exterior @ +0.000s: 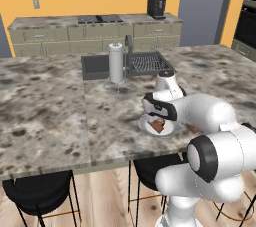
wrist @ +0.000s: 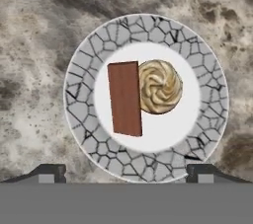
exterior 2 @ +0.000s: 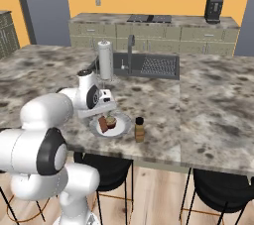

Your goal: Take the cinnamon bottle from the cabinet and place it on the dining table, next to the plate with the cupcake. Then take the chocolate from the dining counter and place it on the cupcake plate.

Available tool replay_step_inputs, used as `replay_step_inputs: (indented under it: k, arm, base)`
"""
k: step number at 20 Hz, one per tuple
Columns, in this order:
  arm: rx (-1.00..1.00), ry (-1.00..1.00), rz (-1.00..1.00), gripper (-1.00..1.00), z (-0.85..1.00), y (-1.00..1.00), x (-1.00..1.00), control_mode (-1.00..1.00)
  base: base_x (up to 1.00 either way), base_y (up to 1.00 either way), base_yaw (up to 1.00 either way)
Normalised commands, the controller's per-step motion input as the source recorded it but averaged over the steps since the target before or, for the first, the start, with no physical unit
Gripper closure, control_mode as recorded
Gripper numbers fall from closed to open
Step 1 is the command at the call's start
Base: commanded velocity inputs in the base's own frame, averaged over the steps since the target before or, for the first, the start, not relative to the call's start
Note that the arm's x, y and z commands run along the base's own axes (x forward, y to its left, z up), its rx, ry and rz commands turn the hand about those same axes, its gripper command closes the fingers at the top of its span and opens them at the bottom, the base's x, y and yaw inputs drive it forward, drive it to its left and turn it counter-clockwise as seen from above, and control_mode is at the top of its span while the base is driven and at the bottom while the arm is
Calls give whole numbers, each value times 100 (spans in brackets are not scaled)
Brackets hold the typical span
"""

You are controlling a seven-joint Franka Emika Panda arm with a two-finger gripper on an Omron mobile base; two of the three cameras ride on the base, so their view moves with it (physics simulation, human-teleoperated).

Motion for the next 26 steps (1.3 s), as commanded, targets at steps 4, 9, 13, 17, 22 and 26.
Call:
replay_step_inputs:
  k: [4,9,13,17,22,26]
  arm:
    - [0,0,0,-100,100,-7,-76,-100]
    - [11,0,0,-100,88,-43,-98,-100]
    - [17,0,-1,-100,70,-49,-100,-100]
    - [13,0,-2,-100,76,-42,-95,-100]
    - [13,0,-4,-100,68,-45,-92,-100]
    - [9,-5,-10,-100,13,-25,-54,-100]
  base:
    - [0,0,0]
    - [0,0,0]
    - [0,0,0]
    - [0,0,0]
    - [0,0,0]
    - [0,0,0]
